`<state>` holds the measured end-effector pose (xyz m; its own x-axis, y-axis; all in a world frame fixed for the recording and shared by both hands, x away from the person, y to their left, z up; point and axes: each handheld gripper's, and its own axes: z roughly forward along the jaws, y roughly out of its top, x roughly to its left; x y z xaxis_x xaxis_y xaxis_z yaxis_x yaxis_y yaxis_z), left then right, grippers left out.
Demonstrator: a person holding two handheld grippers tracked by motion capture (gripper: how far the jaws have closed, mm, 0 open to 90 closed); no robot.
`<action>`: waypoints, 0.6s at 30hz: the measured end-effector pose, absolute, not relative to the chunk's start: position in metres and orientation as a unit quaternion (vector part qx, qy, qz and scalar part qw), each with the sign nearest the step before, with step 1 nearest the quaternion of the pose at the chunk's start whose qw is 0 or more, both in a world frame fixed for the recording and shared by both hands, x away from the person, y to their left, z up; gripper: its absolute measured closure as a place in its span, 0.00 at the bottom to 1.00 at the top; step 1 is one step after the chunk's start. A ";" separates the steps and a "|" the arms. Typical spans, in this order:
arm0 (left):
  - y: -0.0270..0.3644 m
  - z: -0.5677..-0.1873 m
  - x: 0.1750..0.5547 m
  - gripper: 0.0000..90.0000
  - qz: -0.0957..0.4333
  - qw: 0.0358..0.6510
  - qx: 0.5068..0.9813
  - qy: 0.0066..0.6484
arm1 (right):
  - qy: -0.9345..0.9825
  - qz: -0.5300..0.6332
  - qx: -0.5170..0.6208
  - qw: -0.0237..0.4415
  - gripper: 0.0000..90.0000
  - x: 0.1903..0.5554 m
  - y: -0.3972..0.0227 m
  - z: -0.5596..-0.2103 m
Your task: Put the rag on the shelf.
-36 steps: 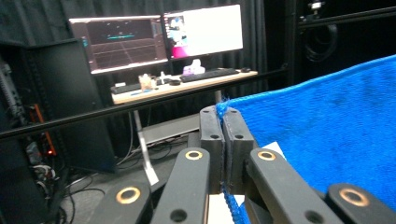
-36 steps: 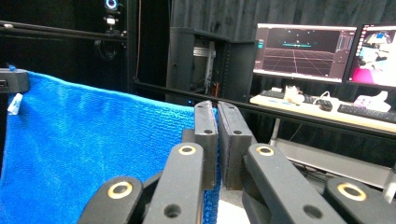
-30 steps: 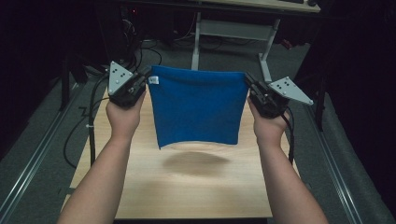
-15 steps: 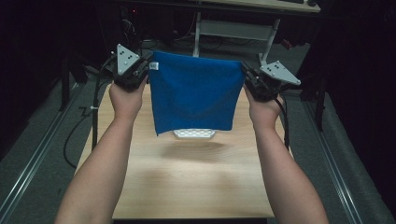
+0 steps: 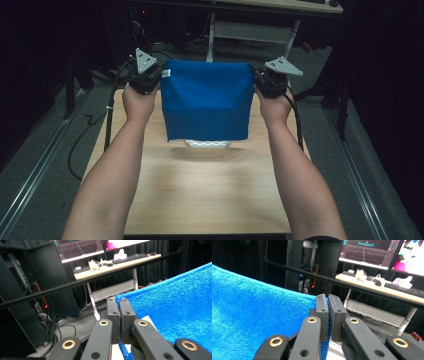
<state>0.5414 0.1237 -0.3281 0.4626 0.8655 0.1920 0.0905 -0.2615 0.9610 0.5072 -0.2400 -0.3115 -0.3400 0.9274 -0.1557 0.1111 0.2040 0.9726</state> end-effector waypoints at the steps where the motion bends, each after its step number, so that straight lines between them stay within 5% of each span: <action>1: 0.124 -0.333 0.543 0.99 0.383 0.500 0.695 0.346 | 0.659 0.486 0.399 0.413 0.97 0.509 -0.240 -0.316; 18: 0.118 -0.404 0.546 0.99 0.306 0.470 0.740 0.371 | 0.703 0.432 0.426 0.372 0.97 0.517 -0.248 -0.383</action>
<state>0.5462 0.1176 -0.4037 0.5376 0.8369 0.1030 0.2618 -0.2818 0.9231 0.5173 -0.2481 -0.3827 -0.3615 0.9195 -0.1541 0.2769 0.2637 0.9240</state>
